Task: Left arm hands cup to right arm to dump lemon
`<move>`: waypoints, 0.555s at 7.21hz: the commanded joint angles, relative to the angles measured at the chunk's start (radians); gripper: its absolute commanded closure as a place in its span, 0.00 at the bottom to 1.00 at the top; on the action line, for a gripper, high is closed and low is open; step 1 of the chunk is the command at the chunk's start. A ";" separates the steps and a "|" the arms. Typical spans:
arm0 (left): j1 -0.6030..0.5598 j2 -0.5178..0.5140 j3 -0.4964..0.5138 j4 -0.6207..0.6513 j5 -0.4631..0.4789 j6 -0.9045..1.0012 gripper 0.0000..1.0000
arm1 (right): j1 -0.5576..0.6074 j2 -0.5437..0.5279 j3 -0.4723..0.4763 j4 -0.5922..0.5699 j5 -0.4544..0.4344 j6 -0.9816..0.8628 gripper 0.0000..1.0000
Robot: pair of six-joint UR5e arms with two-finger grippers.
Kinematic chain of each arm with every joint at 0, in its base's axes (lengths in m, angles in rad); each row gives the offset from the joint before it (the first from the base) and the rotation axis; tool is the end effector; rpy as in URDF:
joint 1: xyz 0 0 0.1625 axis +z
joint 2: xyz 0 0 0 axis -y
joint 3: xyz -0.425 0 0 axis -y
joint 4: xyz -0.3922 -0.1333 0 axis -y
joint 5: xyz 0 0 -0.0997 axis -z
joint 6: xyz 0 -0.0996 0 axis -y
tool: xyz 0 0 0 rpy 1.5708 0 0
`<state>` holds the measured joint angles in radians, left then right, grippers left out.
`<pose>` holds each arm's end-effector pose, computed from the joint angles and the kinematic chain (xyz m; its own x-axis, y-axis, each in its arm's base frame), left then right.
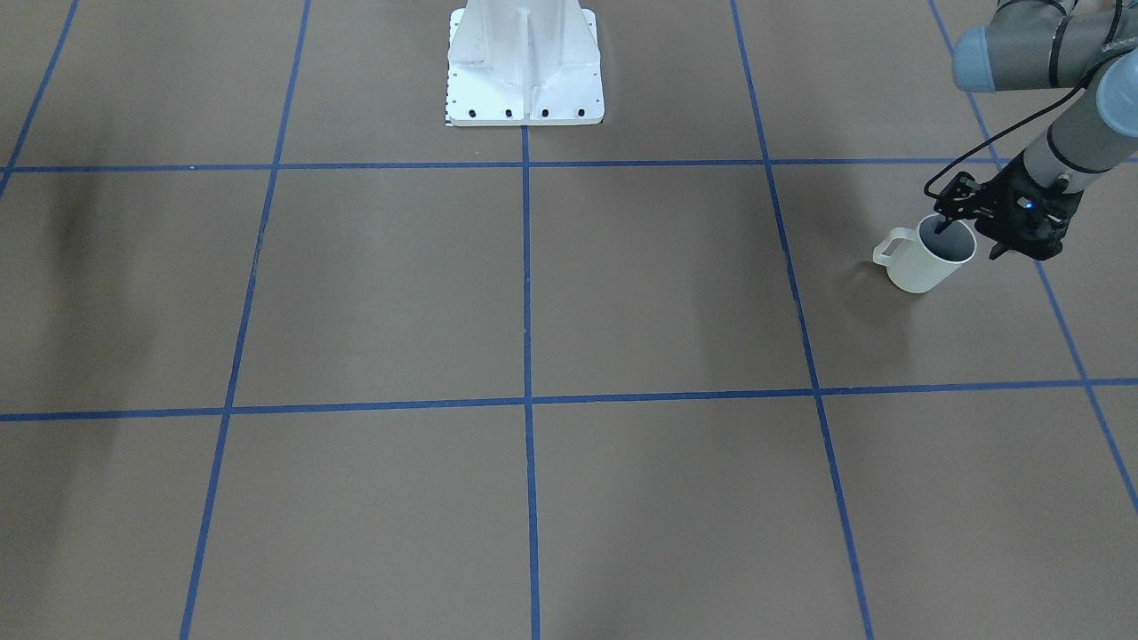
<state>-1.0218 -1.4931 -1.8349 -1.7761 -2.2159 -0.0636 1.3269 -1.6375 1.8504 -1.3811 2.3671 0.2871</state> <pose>0.1852 -0.4435 0.5490 0.5913 0.5614 -0.5789 -0.4456 0.8258 0.3457 -0.0542 -0.4750 0.5287 0.6489 -0.1698 0.7417 0.0401 0.9811 0.1896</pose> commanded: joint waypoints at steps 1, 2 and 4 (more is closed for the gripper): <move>0.006 -0.004 0.020 0.001 0.002 0.036 0.18 | -0.008 -0.001 -0.008 0.000 -0.005 0.000 0.00; 0.006 -0.009 0.029 0.001 0.002 0.039 0.27 | -0.009 -0.001 -0.007 0.002 -0.003 0.001 0.00; 0.006 -0.022 0.042 0.001 0.002 0.039 0.58 | -0.012 -0.001 -0.008 0.002 -0.005 0.001 0.00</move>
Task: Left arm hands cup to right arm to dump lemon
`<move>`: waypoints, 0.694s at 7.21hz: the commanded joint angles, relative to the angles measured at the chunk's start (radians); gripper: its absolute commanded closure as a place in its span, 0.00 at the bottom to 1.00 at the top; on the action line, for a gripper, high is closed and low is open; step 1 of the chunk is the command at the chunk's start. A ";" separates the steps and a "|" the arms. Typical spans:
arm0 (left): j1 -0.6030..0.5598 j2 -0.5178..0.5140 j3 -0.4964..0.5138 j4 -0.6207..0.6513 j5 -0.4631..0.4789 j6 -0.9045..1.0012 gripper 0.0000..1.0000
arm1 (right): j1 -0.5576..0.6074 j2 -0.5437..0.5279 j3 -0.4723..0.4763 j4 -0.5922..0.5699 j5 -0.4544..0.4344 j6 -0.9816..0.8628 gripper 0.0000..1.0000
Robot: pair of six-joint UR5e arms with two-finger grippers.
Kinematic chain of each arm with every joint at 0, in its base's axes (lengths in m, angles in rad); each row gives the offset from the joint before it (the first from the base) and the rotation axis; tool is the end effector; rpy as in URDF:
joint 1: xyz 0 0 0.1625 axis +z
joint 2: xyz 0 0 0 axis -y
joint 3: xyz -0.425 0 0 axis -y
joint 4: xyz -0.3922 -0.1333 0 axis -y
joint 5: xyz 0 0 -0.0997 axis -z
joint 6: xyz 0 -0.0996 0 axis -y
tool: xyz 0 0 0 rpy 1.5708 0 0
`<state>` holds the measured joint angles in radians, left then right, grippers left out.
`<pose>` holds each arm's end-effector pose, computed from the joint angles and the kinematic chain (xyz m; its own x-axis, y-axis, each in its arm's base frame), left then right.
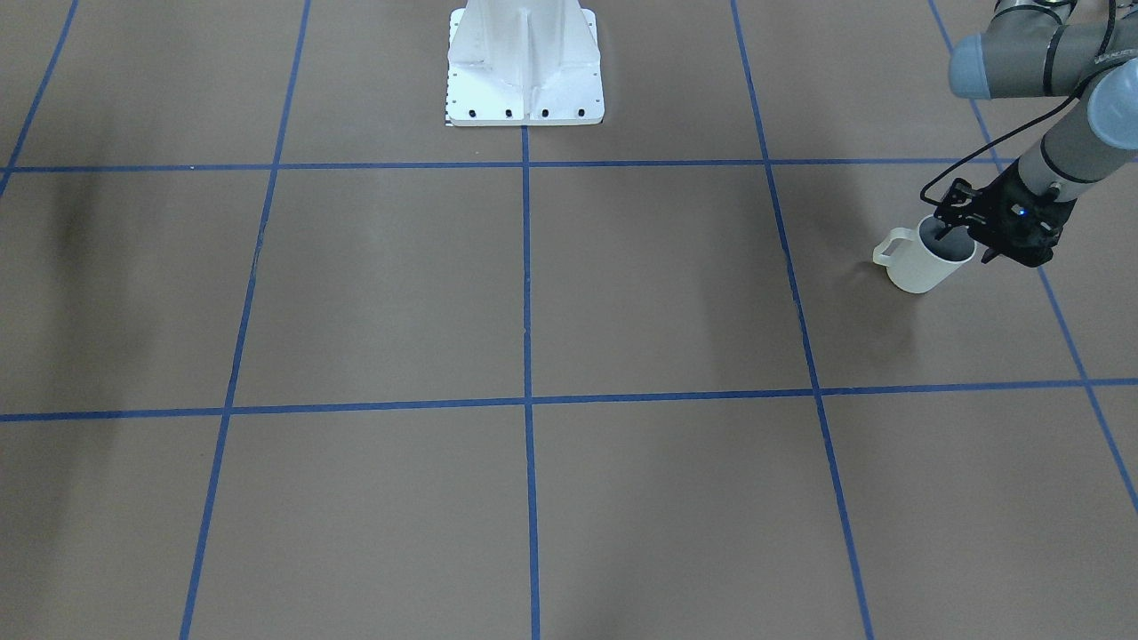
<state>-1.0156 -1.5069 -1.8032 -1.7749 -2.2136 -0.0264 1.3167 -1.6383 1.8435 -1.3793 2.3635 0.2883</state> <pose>0.1912 -0.4479 0.5588 0.5779 0.5863 -0.5677 -0.4758 0.8072 0.3492 -0.0589 -0.4747 0.5326 0.6509 -0.1707 0.7397 0.0488 0.9818 0.1836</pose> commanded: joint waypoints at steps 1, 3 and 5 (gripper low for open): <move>0.000 -0.018 0.016 0.000 0.000 0.003 0.78 | -0.004 0.000 -0.001 0.000 -0.001 0.000 0.00; -0.001 -0.022 0.024 0.000 -0.003 -0.007 1.00 | -0.004 0.000 -0.001 0.000 -0.001 0.000 0.00; -0.035 -0.022 -0.054 0.015 -0.012 -0.016 1.00 | -0.004 0.005 -0.001 0.000 -0.001 0.000 0.00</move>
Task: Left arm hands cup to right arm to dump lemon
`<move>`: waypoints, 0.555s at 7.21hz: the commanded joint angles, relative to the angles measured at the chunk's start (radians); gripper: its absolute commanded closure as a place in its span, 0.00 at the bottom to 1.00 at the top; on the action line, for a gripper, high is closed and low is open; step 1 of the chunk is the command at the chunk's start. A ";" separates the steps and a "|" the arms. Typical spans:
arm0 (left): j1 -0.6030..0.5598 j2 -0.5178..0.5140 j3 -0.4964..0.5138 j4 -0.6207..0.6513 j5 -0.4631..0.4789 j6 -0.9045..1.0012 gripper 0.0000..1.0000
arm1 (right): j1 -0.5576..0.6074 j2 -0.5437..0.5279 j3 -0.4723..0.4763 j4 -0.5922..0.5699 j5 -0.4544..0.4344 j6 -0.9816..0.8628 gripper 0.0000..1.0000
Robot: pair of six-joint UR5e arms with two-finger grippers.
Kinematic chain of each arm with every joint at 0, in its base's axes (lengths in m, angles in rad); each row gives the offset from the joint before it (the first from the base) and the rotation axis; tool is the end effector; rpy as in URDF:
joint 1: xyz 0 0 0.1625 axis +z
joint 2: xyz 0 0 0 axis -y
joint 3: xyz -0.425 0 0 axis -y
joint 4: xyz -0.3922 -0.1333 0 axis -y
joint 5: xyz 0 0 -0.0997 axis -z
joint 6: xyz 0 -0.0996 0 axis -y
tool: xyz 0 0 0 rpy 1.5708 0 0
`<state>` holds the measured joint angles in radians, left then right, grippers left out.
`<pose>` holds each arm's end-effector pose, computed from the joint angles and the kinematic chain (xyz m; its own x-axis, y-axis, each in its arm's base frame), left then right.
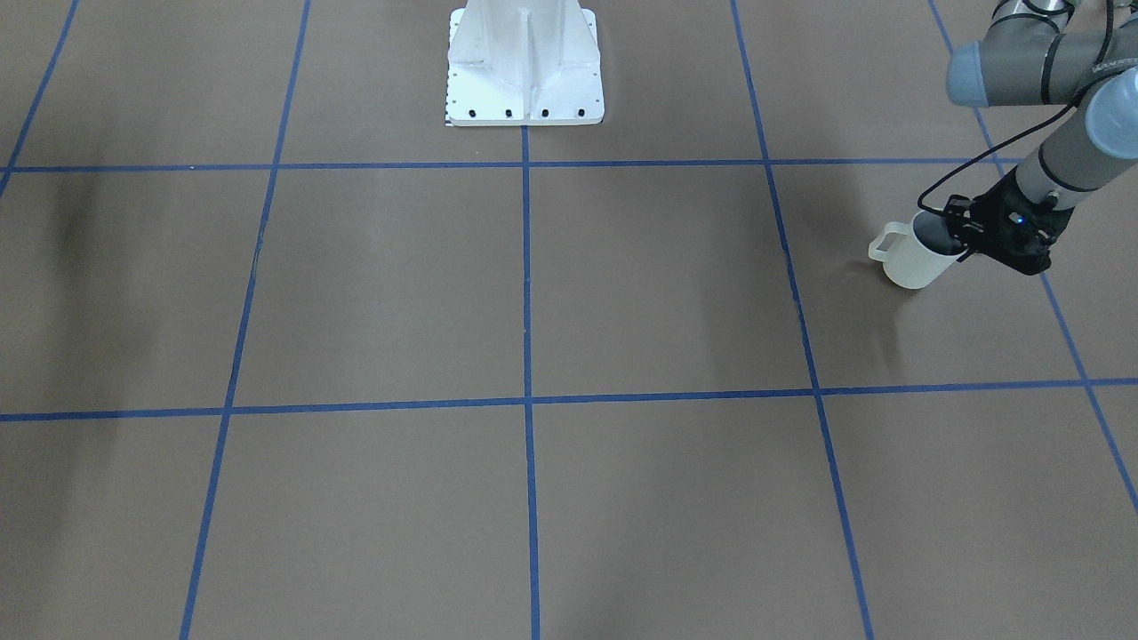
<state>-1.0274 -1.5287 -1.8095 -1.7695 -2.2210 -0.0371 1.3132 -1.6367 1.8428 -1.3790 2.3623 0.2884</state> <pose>0.1905 -0.4566 0.5453 0.5781 0.5814 -0.5726 -0.4560 0.8121 0.3641 -0.0606 -0.4752 0.5322 0.6510 -0.1736 0.7390 0.0518 0.9814 0.1849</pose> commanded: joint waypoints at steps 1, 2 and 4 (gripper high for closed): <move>-0.061 -0.019 -0.094 0.068 -0.012 -0.032 1.00 | -0.003 0.011 0.001 0.005 -0.002 0.003 0.00; -0.063 -0.049 -0.143 0.147 -0.023 -0.167 1.00 | -0.012 0.030 0.000 0.020 -0.008 0.009 0.00; -0.057 -0.187 -0.175 0.246 -0.072 -0.571 1.00 | -0.047 0.134 0.001 0.023 -0.041 0.113 0.00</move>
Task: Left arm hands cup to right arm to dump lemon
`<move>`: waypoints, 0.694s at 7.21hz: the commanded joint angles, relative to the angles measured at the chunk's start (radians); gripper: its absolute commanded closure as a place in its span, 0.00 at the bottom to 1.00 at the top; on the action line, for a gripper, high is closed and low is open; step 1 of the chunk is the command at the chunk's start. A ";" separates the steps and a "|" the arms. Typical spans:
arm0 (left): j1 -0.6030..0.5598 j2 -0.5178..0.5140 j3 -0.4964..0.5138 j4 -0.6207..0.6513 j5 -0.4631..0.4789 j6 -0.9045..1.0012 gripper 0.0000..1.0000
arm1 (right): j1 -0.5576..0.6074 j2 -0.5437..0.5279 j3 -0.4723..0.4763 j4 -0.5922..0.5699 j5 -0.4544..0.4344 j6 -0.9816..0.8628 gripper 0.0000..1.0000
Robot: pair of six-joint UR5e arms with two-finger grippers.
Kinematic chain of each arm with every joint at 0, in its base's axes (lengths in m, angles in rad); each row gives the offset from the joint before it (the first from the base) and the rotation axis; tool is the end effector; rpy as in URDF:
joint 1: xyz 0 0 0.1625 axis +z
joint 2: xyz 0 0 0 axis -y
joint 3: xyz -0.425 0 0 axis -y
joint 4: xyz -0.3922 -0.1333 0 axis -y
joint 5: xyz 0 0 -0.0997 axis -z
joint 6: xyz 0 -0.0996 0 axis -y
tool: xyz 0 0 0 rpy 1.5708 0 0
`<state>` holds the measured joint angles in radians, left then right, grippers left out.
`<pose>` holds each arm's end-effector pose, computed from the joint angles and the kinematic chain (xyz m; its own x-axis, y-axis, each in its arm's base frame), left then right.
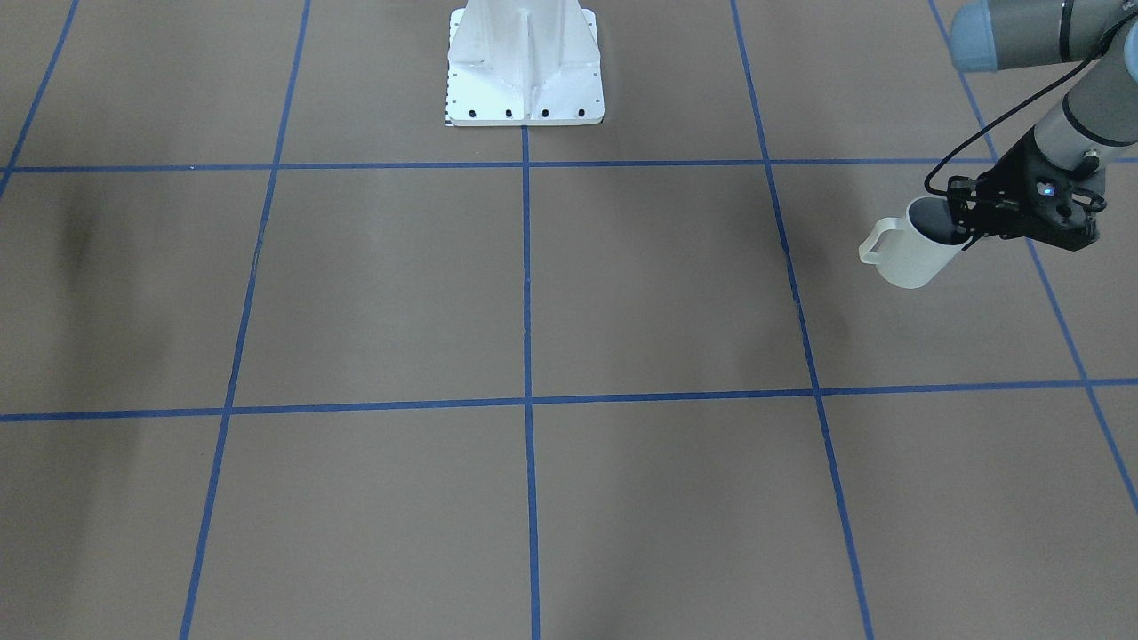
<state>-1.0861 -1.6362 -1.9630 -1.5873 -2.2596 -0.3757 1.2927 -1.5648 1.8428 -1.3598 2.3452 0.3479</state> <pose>0.1726 -0.4781 0.4362 0.6618 0.2846 -0.6936 -0.1846 0.9585 0.2172 -0.0764 -0.4994 0.4959 0.6440 -0.1920 0.7405 0.0242 0.9726 0.2311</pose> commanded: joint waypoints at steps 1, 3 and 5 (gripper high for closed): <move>0.009 -0.147 -0.022 0.076 -0.044 -0.402 1.00 | -0.068 0.115 0.009 0.013 -0.093 0.125 0.00; 0.119 -0.279 -0.004 0.099 -0.040 -0.694 1.00 | -0.210 0.138 0.007 0.226 -0.317 0.353 0.00; 0.169 -0.475 0.072 0.220 -0.035 -0.867 1.00 | -0.367 0.161 0.010 0.332 -0.513 0.483 0.00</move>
<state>-0.9467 -1.9910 -1.9429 -1.4327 -2.2972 -1.1154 1.0173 -1.4232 1.8521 -1.0820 1.9433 0.7485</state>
